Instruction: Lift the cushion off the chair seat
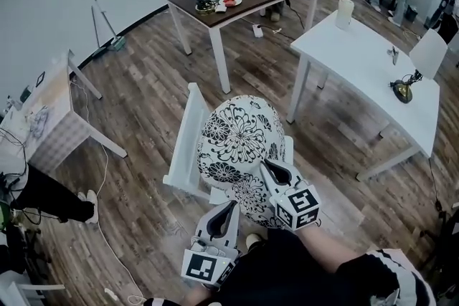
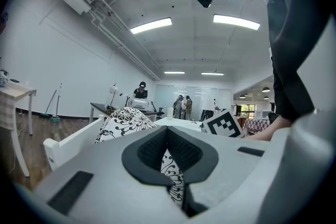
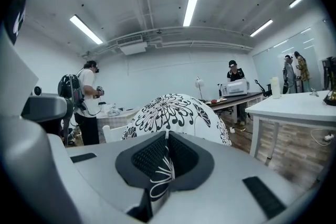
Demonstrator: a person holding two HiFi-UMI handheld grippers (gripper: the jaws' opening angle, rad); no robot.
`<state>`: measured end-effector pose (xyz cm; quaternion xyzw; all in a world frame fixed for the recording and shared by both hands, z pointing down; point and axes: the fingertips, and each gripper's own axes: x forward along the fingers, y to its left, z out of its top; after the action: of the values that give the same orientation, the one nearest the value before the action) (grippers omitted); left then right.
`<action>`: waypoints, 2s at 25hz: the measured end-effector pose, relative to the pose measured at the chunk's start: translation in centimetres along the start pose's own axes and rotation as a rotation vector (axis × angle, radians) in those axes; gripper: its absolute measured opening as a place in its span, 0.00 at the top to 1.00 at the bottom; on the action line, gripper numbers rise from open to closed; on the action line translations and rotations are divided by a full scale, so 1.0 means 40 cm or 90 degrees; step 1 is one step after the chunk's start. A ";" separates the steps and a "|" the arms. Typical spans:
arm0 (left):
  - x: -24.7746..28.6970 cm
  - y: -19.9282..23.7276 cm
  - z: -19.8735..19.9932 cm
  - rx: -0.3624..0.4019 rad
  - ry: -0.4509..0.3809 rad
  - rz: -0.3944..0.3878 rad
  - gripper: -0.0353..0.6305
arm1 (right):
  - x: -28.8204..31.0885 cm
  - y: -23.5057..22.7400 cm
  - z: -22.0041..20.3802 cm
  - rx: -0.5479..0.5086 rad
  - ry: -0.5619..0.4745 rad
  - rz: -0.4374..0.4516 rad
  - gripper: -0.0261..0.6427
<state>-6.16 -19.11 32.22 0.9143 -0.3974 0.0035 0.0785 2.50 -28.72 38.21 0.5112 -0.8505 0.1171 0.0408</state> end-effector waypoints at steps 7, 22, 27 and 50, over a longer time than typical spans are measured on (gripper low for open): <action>-0.005 -0.011 -0.003 -0.008 0.003 -0.005 0.95 | -0.025 0.024 0.027 -0.003 -0.020 0.008 0.91; -0.053 -0.148 0.000 -0.003 -0.008 0.036 0.95 | -0.179 0.028 0.047 -0.013 -0.036 0.034 0.91; -0.082 -0.222 -0.010 0.000 -0.014 0.045 0.95 | -0.255 0.037 0.045 -0.003 -0.045 0.048 0.91; -0.240 -0.527 -0.043 0.015 -0.041 0.097 0.95 | -0.570 0.120 0.012 -0.031 -0.063 0.101 0.91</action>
<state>2.69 2.27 30.31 0.8820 -0.4679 -0.0155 0.0542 9.09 -7.06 32.67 0.4464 -0.8918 0.0735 0.0018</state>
